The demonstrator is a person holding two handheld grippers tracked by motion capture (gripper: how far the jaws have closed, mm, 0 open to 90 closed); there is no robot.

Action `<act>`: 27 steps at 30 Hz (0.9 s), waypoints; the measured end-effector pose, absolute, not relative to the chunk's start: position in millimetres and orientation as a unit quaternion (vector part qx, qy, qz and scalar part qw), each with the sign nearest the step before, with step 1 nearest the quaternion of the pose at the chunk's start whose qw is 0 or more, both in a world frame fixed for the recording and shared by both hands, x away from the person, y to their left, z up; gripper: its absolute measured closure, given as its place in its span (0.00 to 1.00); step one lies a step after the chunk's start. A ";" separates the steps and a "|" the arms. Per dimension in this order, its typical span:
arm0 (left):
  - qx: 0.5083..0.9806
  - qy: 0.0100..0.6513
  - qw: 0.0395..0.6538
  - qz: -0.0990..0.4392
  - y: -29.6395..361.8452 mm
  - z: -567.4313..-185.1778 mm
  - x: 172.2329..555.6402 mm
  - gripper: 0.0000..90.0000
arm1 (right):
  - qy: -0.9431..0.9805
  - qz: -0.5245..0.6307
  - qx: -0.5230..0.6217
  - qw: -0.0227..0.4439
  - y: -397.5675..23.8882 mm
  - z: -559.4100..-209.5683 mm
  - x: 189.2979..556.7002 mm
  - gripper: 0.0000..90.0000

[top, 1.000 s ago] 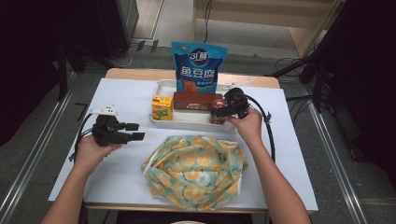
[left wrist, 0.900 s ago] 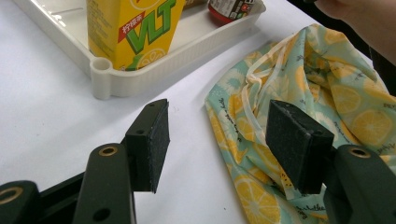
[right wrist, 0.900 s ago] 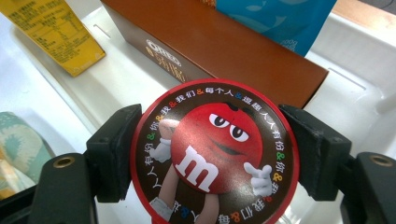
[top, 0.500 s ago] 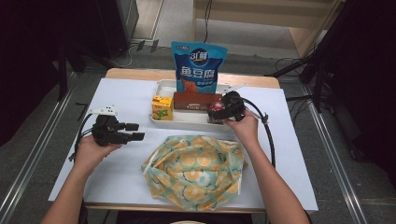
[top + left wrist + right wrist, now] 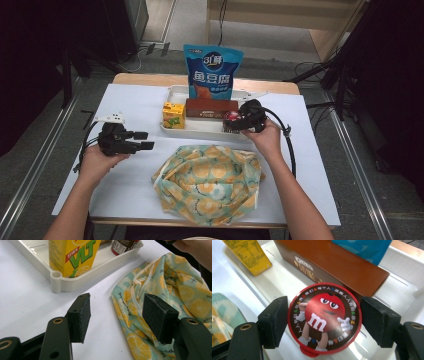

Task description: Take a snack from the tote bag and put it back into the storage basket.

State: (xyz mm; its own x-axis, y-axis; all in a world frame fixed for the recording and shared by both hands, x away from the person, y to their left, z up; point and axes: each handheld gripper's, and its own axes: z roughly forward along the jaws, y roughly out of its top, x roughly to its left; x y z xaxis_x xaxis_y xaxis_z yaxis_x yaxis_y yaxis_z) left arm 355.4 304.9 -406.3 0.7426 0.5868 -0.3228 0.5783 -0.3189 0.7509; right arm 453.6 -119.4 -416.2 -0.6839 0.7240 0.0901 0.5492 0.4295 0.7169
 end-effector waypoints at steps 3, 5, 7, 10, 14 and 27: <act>0.812 0.360 0.460 0.004 303.8 -406.5 356.1 0.44 | 0.832 0.384 0.383 0.116 -124.4 -414.0 448.5 0.31; 0.811 0.359 0.461 0.004 303.4 -406.8 357.2 0.44 | 0.829 0.391 0.384 0.114 -127.4 -412.1 446.3 0.32; 0.811 0.358 0.463 0.003 302.8 -407.2 358.1 0.44 | 0.825 0.396 0.385 0.115 -130.8 -409.5 444.2 0.36; 0.809 0.359 0.466 0.005 302.1 -407.4 359.0 0.45 | 0.817 0.411 0.388 0.115 -138.2 -405.1 439.0 0.46; 0.808 0.360 0.466 0.001 302.1 -408.6 361.8 0.44 | 0.809 0.419 0.394 0.116 -147.7 -403.0 430.7 0.57; 0.815 0.358 0.456 -0.001 298.9 -407.9 366.4 0.44 | 0.807 0.416 0.399 0.123 -165.3 -411.3 414.4 1.00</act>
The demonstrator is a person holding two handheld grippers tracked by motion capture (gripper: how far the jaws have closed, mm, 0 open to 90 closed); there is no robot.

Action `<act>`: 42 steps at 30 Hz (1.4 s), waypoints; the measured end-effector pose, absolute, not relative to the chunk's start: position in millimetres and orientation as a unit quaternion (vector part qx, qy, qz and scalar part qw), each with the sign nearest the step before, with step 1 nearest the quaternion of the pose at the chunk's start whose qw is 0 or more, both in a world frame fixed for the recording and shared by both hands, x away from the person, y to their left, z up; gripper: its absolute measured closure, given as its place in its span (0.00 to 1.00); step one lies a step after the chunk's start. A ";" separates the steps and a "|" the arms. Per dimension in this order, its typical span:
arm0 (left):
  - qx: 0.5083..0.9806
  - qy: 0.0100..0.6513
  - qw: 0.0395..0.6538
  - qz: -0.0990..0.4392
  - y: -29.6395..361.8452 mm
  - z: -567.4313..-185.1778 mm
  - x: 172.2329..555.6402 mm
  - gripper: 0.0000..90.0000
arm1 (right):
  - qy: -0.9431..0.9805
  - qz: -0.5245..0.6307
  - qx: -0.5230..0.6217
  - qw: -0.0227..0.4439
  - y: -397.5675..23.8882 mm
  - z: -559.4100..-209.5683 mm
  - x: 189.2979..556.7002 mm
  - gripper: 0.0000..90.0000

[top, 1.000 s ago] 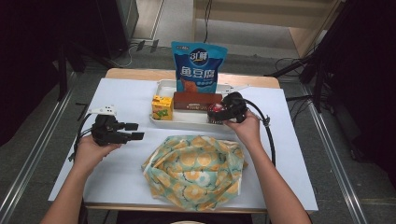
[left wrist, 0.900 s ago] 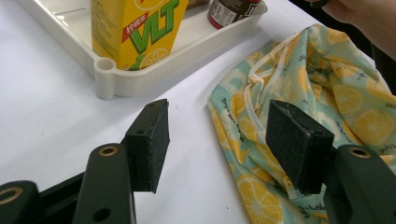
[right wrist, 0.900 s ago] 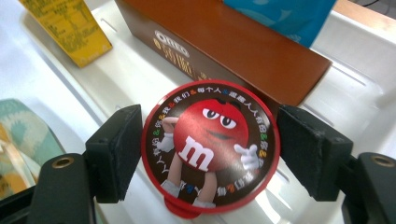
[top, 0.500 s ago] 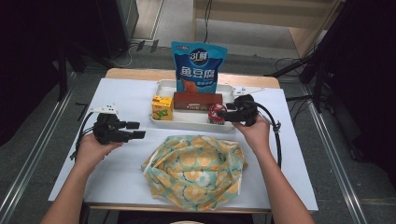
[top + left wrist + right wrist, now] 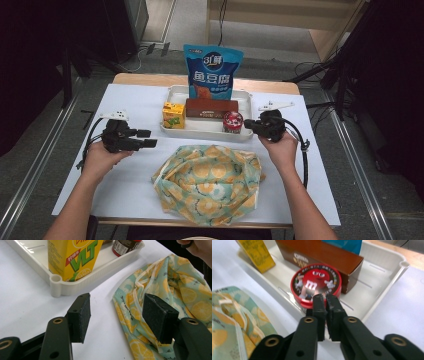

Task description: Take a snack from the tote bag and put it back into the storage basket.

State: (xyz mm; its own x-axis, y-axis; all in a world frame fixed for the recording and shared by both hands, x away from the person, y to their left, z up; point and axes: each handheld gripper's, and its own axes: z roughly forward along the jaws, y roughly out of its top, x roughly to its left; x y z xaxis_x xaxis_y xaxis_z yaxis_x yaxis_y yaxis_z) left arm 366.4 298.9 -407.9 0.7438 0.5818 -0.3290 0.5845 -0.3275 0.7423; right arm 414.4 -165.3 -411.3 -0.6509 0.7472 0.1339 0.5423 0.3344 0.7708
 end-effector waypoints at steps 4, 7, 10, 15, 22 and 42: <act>0.814 0.357 0.458 -0.002 297.3 -408.0 367.7 0.44 | 0.812 0.413 0.400 0.101 -164.1 -418.1 415.6 1.00; 0.814 0.357 0.458 -0.003 296.3 -408.2 368.4 0.44 | 0.818 0.402 0.400 0.093 -160.1 -423.0 415.9 1.00; 0.815 0.356 0.457 -0.004 296.0 -408.5 368.8 0.44 | 0.826 0.392 0.393 0.097 -156.0 -425.5 416.6 1.00; 0.815 0.356 0.457 -0.003 296.6 -408.1 368.7 0.44 | 0.828 0.392 0.389 0.095 -151.3 -426.4 416.8 1.00; 0.817 0.354 0.456 -0.004 296.0 -408.5 369.0 0.44 | 0.828 0.396 0.387 0.089 -146.1 -427.5 416.8 1.00; 0.818 0.355 0.452 -0.007 295.2 -409.1 369.2 0.44 | 0.826 0.414 0.373 0.083 -154.9 -417.9 413.4 0.83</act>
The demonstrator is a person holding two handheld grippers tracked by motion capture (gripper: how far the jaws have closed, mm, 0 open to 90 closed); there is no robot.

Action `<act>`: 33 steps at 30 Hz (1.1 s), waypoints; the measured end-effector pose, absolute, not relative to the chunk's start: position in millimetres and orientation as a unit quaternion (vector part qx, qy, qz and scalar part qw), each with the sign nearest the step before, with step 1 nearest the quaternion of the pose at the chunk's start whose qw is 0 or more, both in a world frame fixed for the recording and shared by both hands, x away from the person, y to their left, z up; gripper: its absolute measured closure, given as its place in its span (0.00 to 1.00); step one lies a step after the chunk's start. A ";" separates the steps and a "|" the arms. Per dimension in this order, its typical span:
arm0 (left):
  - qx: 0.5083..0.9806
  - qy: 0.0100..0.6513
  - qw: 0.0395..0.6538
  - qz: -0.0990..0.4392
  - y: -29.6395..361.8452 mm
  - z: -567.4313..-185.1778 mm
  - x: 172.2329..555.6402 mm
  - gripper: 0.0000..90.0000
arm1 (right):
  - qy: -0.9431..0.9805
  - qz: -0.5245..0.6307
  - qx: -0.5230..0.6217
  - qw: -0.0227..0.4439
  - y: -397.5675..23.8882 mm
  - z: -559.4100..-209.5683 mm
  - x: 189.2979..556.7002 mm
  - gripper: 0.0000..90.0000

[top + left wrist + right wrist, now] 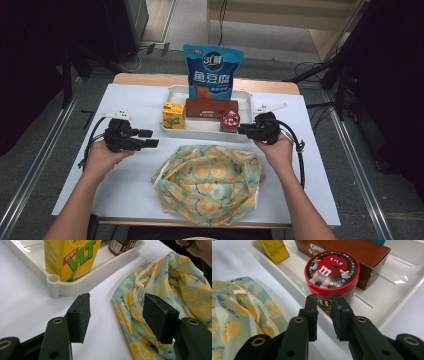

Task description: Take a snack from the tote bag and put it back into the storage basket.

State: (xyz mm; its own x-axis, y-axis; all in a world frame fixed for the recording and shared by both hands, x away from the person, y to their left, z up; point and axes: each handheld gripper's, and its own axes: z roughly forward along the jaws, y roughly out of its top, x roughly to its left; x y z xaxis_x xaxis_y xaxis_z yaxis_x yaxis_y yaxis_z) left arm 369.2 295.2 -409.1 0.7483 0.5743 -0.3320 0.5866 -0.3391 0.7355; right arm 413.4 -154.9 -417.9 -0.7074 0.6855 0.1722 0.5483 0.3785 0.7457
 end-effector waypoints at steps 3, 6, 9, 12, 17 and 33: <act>0.818 0.356 0.452 -0.007 295.6 -409.1 369.1 0.44 | 0.824 0.416 0.375 0.078 -154.9 -416.6 412.0 0.77; 0.819 0.355 0.451 -0.009 295.7 -409.5 369.4 0.44 | 0.825 0.419 0.374 0.070 -155.9 -415.8 409.3 0.74; 0.819 0.355 0.451 -0.010 295.5 -409.6 369.4 0.44 | 0.824 0.423 0.372 0.065 -156.6 -414.6 406.9 0.72; 0.819 0.356 0.450 -0.010 295.5 -409.6 369.3 0.44 | 0.823 0.426 0.372 0.059 -156.7 -413.6 403.7 0.68; 0.819 0.356 0.451 -0.010 295.9 -409.8 369.4 0.44 | 0.825 0.426 0.367 0.057 -158.3 -412.1 396.9 0.61; 0.819 0.355 0.450 -0.010 295.7 -409.7 369.2 0.44 | 0.824 0.433 0.360 0.059 -172.7 -413.2 375.4 0.51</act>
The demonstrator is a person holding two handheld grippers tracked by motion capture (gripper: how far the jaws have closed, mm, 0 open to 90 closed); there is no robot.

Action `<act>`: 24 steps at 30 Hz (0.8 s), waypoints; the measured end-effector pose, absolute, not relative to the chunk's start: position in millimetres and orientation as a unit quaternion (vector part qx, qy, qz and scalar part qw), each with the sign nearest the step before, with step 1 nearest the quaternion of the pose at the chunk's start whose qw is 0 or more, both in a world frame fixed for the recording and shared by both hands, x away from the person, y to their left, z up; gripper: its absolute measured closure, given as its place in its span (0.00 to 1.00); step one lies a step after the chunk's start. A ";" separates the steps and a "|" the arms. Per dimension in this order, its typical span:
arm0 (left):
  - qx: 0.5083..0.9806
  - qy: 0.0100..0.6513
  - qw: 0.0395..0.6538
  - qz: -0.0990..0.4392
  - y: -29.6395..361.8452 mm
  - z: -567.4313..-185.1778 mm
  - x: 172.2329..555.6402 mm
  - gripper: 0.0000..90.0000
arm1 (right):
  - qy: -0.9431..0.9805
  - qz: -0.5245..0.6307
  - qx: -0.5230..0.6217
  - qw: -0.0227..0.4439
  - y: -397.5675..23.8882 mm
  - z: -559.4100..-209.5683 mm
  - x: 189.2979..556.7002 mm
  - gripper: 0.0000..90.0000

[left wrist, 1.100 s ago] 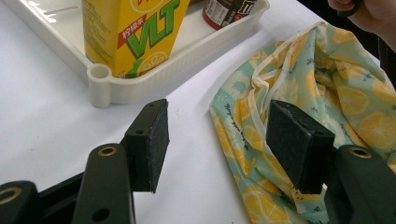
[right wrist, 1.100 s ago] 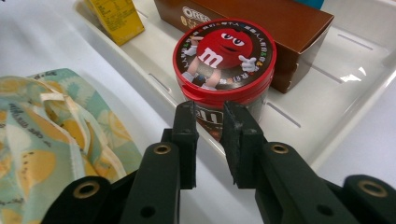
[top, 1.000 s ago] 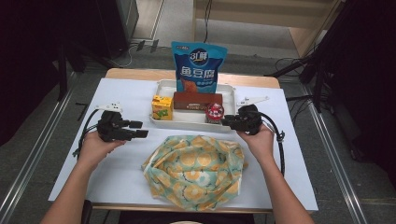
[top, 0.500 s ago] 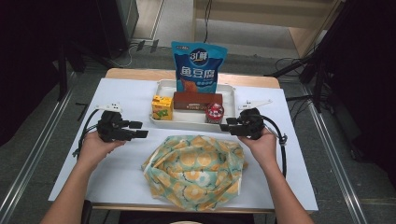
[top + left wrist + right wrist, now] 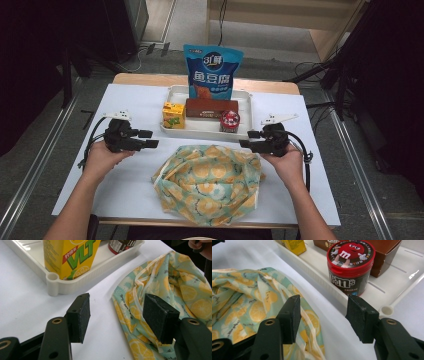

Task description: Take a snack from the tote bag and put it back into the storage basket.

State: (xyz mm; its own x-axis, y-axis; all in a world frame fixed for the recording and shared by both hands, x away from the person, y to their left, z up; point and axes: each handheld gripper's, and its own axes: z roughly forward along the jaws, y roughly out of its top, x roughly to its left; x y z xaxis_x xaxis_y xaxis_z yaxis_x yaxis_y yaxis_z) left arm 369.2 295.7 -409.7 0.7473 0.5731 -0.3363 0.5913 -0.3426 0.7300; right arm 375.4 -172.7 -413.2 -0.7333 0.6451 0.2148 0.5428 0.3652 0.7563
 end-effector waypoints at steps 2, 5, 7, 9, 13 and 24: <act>0.819 0.356 0.450 -0.010 296.0 -409.8 369.3 0.44 | 0.824 0.434 0.359 0.062 -175.4 -413.3 372.5 0.50; 0.819 0.356 0.450 -0.010 296.0 -409.8 369.2 0.44 | 0.822 0.437 0.360 0.065 -179.9 -413.4 367.7 0.50; 0.819 0.355 0.450 -0.011 295.9 -409.9 369.3 0.44 | 0.821 0.436 0.362 0.064 -183.0 -413.2 364.5 0.50; 0.820 0.355 0.449 -0.010 295.6 -410.0 369.2 0.44 | 0.821 0.437 0.363 0.066 -185.6 -413.1 361.3 0.49; 0.820 0.356 0.448 -0.011 295.3 -410.1 369.2 0.43 | 0.820 0.438 0.362 0.072 -189.7 -413.5 355.7 0.49; 0.821 0.356 0.446 -0.012 294.6 -411.4 369.8 0.43 | 0.804 0.450 0.385 0.053 -206.3 -423.1 358.6 0.46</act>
